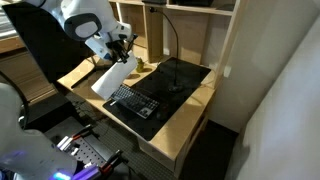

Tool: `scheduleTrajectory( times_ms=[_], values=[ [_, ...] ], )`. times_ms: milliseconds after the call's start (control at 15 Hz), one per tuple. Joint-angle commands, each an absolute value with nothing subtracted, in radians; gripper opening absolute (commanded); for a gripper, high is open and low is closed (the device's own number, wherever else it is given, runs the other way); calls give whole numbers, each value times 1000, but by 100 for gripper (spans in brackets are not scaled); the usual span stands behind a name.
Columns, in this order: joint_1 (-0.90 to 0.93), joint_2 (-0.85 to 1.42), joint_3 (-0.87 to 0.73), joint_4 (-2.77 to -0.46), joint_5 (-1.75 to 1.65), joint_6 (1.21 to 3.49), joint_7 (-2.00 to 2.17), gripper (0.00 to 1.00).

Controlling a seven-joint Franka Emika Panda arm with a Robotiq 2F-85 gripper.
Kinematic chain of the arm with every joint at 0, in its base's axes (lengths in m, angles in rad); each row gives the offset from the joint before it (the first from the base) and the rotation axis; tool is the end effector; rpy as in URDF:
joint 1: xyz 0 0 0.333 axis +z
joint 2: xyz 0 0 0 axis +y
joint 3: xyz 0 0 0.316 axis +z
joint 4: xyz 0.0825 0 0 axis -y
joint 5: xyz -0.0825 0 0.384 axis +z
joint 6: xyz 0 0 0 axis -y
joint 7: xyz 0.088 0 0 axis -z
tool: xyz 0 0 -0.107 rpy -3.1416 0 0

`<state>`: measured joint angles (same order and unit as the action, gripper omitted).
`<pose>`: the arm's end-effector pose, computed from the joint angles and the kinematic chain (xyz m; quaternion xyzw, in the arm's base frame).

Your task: Take the white plain paper and put it near the mouse, then pick up the mouse and place it on the plain paper

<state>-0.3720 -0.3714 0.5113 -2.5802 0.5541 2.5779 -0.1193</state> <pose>0.4395 0.0524 0.4059 -0.9770 0.0787 -0.1738 0.0955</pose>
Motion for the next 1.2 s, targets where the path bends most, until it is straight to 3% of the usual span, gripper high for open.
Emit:
scheduleTrajectory(
  times_ms=[0, 267, 533, 1133],
  values=[
    [-288, -507, 279, -2644, 317, 2445, 88, 0],
    [-93, -575, 21, -2661, 429, 2537, 19, 0],
    [-71, -565, -9, -2635, 372, 2512, 60, 0],
    [-441, -308, 51, -2478, -199, 2709, 456, 0]
  ],
)
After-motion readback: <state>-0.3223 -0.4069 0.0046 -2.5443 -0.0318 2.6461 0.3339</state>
